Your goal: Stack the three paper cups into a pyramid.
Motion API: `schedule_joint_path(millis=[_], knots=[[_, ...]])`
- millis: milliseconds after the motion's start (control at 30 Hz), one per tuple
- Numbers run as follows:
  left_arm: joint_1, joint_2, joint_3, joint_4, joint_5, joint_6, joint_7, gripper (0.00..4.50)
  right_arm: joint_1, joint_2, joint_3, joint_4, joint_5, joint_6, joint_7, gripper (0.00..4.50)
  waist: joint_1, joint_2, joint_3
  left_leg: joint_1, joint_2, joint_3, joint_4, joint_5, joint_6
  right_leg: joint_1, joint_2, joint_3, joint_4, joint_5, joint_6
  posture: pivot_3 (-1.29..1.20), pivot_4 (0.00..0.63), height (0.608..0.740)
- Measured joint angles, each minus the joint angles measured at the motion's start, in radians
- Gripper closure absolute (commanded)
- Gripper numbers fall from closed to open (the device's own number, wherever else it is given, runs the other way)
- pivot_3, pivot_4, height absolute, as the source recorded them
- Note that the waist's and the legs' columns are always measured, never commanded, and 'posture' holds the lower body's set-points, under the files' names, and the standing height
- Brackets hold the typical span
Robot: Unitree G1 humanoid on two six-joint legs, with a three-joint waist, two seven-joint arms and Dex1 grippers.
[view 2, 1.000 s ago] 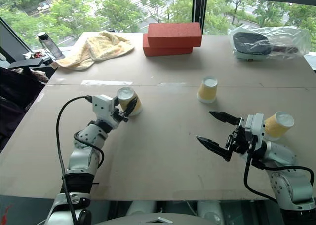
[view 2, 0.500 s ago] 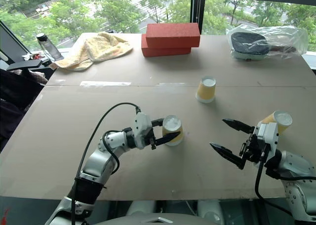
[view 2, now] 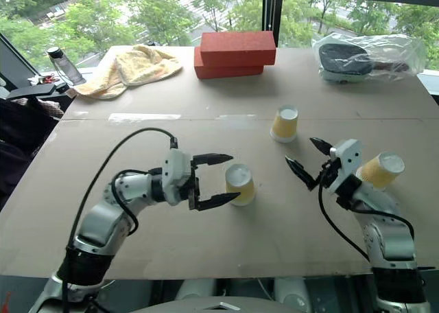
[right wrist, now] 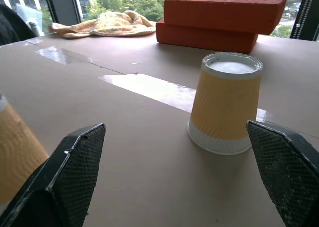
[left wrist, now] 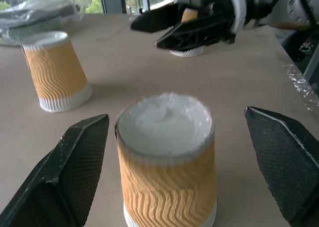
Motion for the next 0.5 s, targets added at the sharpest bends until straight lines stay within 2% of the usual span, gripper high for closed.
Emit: schedule_joint_path(millis=[133,267,500], knots=[[0.000,0.053,0.108,-0.101,-0.124,0.160,0.072,0.02,-0.175,0.045,0.022,0.190,-0.073,-0.019,-0.052,0.00,-0.001,0.000,0.001,-0.001,0.000,0.000,0.000,0.001,-0.001,-0.001,0.000,0.000,0.000,0.000,0.000,0.00,0.150,0.730],[-0.042,0.101,0.212,-0.116,-0.201,0.286,0.164,0.02,-0.313,0.102,0.037,0.370,-0.110,-0.062,-0.069,0.00,-0.008,0.000,0.002,-0.001,0.000,-0.001,0.000,0.001,-0.002,-0.001,0.001,-0.001,0.000,0.000,0.000,0.00,0.150,0.730],[-0.124,0.203,0.285,-0.135,-0.256,0.484,0.289,0.02,-0.443,0.158,0.053,0.597,-0.163,-0.162,-0.075,0.00,-0.016,0.000,0.004,-0.002,0.000,0.000,0.000,0.001,-0.002,-0.001,0.000,0.000,0.000,0.000,0.000,0.00,0.150,0.730]])
